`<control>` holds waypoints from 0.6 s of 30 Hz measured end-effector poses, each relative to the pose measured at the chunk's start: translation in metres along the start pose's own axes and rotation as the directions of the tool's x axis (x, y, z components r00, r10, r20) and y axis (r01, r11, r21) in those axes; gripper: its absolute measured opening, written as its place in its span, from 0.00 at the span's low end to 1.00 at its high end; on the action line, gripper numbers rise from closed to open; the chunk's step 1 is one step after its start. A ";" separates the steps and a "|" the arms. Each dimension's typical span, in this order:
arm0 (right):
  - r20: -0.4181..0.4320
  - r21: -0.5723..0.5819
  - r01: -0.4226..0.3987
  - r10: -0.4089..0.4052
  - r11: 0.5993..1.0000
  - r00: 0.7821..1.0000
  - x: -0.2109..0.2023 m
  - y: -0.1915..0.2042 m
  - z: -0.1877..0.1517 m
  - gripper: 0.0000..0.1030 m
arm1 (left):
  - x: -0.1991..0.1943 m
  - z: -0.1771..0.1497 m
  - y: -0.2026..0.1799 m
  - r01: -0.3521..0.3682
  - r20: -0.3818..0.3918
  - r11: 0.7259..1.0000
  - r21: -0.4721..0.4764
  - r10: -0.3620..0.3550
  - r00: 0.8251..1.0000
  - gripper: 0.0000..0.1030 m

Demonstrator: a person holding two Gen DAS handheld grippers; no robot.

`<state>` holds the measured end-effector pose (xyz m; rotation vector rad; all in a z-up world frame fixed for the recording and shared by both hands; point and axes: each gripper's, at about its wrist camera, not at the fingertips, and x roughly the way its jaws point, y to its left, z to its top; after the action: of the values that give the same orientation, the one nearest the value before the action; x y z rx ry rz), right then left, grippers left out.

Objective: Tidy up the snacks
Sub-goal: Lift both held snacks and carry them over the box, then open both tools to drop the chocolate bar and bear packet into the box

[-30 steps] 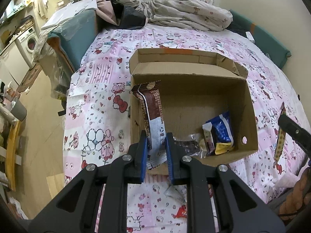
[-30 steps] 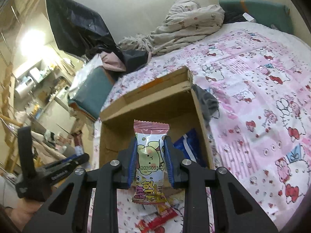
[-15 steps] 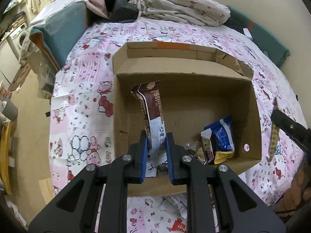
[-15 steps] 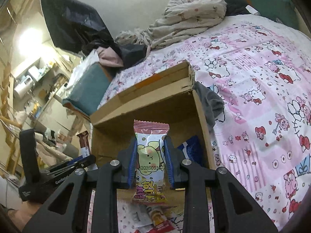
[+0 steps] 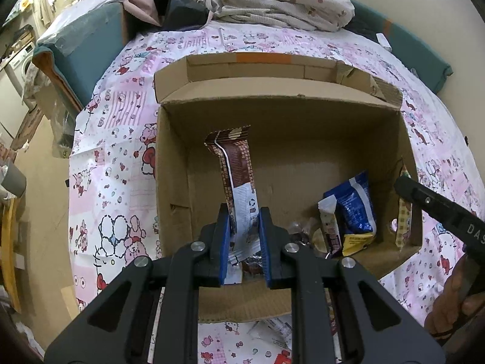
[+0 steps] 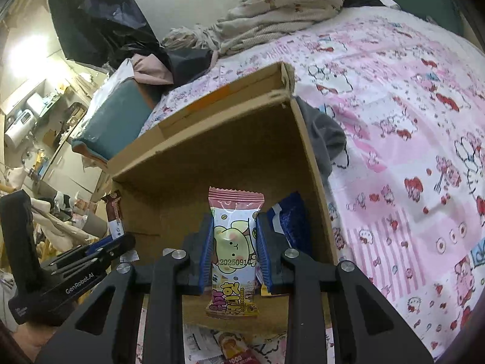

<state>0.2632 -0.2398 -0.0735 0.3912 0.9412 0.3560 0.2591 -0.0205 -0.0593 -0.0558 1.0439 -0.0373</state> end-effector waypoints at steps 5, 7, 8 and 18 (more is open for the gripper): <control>-0.007 -0.021 0.017 -0.017 1.000 1.000 0.004 0.003 -0.001 0.30 | 0.006 -0.004 0.001 0.001 -0.016 1.000 -0.012 -0.001 1.000 0.15; -0.014 -0.023 0.017 -0.017 1.000 1.000 0.006 0.004 -0.002 0.30 | 0.007 -0.005 0.002 0.004 -0.016 1.000 -0.015 -0.004 1.000 0.15; -0.018 -0.024 0.017 -0.017 1.000 1.000 0.006 0.004 -0.003 0.30 | 0.007 -0.005 0.001 0.002 -0.014 1.000 -0.013 -0.002 1.000 0.15; -0.019 -0.012 0.021 -0.021 1.000 1.000 0.007 0.001 -0.002 0.30 | 0.005 -0.005 -0.002 -0.003 -0.010 1.000 0.002 0.003 1.000 0.17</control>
<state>0.2650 -0.2356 -0.0791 0.3676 0.9610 0.3462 0.2573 -0.0229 -0.0661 -0.0522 1.0537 -0.0357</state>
